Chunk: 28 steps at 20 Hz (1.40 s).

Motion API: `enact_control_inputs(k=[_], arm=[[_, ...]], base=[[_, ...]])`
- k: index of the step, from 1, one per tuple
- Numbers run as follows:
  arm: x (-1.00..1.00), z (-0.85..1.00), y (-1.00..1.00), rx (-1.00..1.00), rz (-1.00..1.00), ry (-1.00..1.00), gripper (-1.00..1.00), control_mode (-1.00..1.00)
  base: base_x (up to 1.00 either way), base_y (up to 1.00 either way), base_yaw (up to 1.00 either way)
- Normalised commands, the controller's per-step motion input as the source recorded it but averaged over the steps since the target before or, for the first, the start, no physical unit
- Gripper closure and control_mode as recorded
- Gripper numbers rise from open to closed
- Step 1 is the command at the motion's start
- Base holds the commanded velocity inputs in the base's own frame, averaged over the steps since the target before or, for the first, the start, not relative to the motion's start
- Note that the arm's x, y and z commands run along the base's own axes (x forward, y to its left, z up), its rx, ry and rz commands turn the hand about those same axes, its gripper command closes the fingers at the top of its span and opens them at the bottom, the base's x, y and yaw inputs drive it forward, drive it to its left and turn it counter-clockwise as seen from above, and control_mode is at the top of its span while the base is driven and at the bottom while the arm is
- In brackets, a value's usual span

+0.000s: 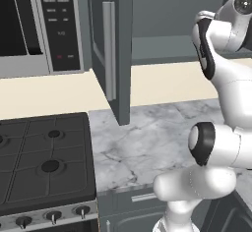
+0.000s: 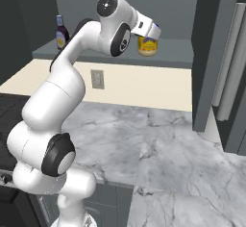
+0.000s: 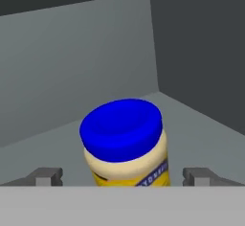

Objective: Take 2 condiments from the cabinet and move them on the counter near the stove.Make sure the condiments are lined up with each other, next to each other.

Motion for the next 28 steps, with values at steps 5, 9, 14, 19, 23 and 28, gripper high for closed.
enact_control_inputs(k=[5, 9, 14, 19, 23, 28], arm=[[0.19, 0.00, -0.01, -0.02, 0.03, 0.00, -1.00, -1.00], [0.10, 0.00, -0.05, -0.02, 0.01, 0.00, -1.00, -1.00], [0.03, 0.00, -0.07, -0.04, 0.00, 0.00, -1.00, -1.00], [0.00, -0.01, -0.05, -0.05, 0.00, 0.00, -1.00, -1.00], [0.00, -0.04, -0.01, -0.06, 0.00, 0.00, -1.00, -1.00], [0.00, -0.05, 0.00, -0.05, 0.00, 0.00, -1.00, -1.00]], base=[[0.00, 0.00, 0.00], [0.00, 0.00, 0.00], [0.00, 0.00, 0.00], [0.00, 0.00, 0.00], [0.00, 0.00, 0.00], [0.00, 0.00, 0.00]])
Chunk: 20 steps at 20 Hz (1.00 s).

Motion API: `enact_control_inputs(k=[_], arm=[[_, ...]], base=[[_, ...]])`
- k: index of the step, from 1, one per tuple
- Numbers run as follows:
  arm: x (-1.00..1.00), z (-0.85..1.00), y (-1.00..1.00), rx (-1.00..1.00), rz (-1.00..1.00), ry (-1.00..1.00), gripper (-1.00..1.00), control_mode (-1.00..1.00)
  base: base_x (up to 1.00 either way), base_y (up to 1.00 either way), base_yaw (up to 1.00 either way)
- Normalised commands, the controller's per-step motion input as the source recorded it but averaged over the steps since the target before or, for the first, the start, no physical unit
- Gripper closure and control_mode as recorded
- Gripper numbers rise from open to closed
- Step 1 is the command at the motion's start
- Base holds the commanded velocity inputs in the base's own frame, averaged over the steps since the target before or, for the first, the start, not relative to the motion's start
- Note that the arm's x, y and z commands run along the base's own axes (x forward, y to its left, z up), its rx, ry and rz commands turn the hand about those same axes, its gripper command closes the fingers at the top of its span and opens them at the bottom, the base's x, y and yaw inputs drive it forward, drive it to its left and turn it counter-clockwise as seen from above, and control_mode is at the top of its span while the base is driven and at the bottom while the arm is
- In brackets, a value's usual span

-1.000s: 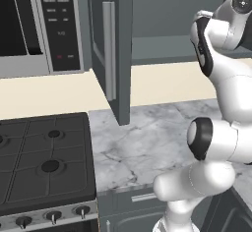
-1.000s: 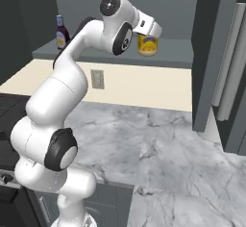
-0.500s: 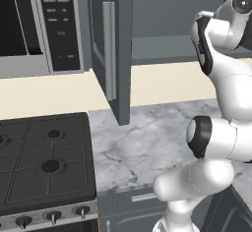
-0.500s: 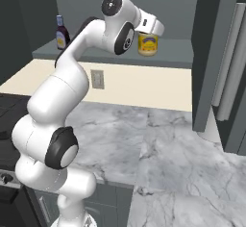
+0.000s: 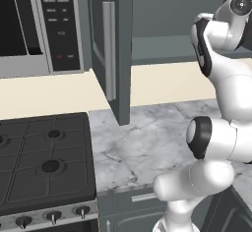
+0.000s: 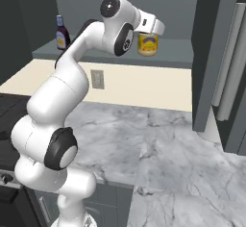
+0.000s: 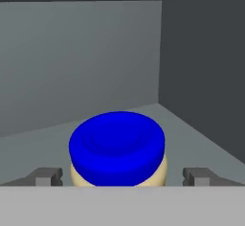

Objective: Take 2 condiments from the cabinet and move them on the counter near the stove.Make sure the condiments are lined up with each other, next to each other.

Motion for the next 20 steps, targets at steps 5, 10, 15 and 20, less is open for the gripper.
enact_control_inputs(k=[5, 10, 15, 20], arm=[[0.00, -0.07, 0.00, -0.03, 0.00, 0.00, -1.00, -1.00], [0.06, -0.03, -0.01, 0.00, 0.00, 0.00, -1.00, -1.00], [0.23, 0.00, -0.08, 0.00, 0.00, 0.00, -1.00, -1.00], [0.29, 0.00, -0.04, 0.00, 0.00, 0.00, -1.00, -1.00]], base=[[0.00, 0.00, 0.00], [0.00, 0.00, 0.00], [0.00, 0.00, 0.00], [0.00, 0.00, 0.00]])
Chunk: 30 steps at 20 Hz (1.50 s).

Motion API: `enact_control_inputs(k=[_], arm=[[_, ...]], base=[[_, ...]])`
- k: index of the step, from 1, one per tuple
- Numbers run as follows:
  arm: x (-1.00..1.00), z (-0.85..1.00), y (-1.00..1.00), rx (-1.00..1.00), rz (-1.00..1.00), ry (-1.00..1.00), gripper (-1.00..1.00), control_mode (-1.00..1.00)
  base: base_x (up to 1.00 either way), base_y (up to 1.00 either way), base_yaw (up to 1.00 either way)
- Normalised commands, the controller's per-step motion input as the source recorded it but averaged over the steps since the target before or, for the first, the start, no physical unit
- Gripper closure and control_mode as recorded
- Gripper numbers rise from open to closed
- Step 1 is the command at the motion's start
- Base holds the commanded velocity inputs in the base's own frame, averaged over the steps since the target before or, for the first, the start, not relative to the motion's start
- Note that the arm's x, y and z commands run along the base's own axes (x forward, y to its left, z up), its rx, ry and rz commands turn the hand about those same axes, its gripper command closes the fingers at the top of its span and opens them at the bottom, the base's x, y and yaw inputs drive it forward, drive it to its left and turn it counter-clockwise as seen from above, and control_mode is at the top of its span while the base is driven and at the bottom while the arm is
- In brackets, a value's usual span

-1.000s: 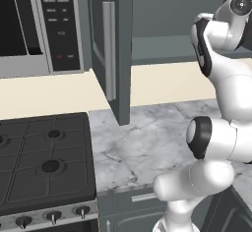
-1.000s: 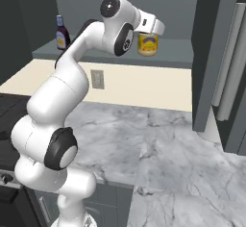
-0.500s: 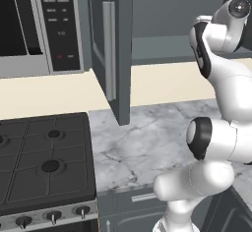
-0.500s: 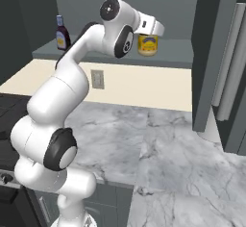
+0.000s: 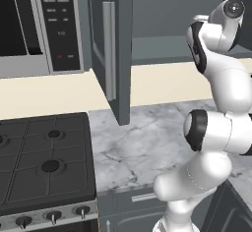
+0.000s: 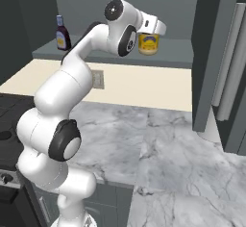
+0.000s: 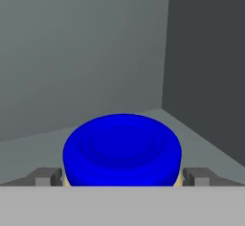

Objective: Take 2 condiments from the cabinet and move them on the counter near the stove.Make sure the condiments are lined up with each other, next to each other.

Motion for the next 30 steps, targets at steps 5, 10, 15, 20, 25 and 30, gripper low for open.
enact_control_inputs(k=[5, 10, 15, 20, 25, 30], arm=[[0.09, 0.00, 0.00, 0.00, 0.00, 0.00, -1.00, -1.00], [0.00, 0.00, 0.00, 0.00, 0.00, 0.00, 1.00, -1.00], [0.00, 0.00, 0.00, 0.00, 0.00, 0.00, 1.00, -1.00], [-0.11, 0.00, 0.00, 0.00, 0.00, -0.01, 1.00, -1.00], [-0.79, 0.00, 0.00, 0.00, 0.00, -0.13, 1.00, -1.00], [-1.00, 0.00, 0.06, -0.03, 0.00, -0.14, 1.00, -1.00]], base=[[0.00, 0.00, 0.00], [0.00, 0.00, 0.00], [0.00, 0.00, 0.00], [0.00, 0.00, 0.00], [0.00, 0.00, 0.00], [0.00, 0.00, 0.00]])
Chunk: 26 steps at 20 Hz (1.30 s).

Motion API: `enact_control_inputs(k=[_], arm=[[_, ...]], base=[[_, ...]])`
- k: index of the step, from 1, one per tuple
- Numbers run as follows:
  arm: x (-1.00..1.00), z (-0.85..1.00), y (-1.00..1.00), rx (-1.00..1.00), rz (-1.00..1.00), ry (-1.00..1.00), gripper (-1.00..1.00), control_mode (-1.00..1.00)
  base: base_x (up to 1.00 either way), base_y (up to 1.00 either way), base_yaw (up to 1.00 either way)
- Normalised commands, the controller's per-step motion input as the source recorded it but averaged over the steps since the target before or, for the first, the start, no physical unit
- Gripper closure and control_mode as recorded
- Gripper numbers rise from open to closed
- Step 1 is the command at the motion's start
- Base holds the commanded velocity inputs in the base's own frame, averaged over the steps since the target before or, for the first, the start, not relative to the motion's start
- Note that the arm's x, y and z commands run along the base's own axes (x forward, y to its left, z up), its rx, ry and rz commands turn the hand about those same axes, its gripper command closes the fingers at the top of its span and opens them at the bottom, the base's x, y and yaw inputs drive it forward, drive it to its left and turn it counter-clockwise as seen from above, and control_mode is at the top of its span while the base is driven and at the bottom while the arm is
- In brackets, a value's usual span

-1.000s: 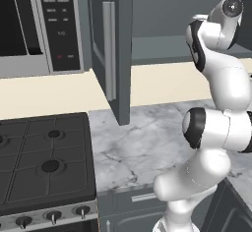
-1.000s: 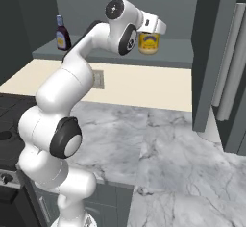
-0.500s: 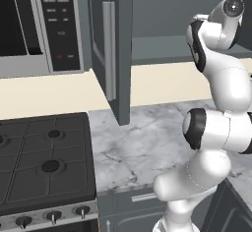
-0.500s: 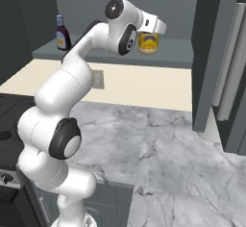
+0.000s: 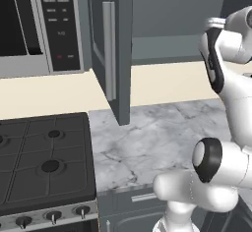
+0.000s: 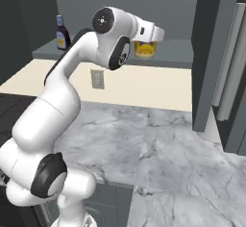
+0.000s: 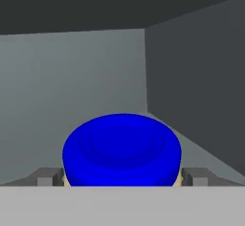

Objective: Take 2 condiments from the cabinet and move them on the counter near the stove.Make sure the condiments are lined up with each other, next to each other.

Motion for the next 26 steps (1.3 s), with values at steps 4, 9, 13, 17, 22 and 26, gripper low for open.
enact_control_inputs(k=[4, 9, 13, 17, 22, 26], arm=[[-1.00, 0.02, 0.16, -0.04, 0.03, -0.04, 1.00, -1.00], [-0.85, 0.09, 0.36, -0.05, 0.23, 0.15, 1.00, -1.00], [-0.77, 0.07, 0.43, -0.01, 0.37, 0.31, 1.00, -1.00], [-0.86, 0.00, 0.46, -0.02, 0.41, 0.29, 1.00, -1.00], [-0.95, 0.00, 0.55, -0.05, 0.29, 0.14, 1.00, -1.00], [-0.92, -0.08, 0.44, 0.00, 0.05, -0.07, 1.00, -1.00]], base=[[0.00, 0.00, 0.00], [0.00, 0.00, 0.00], [0.00, 0.00, 0.00], [0.00, 0.00, 0.00], [0.00, 0.00, 0.00], [0.00, 0.00, 0.00]])
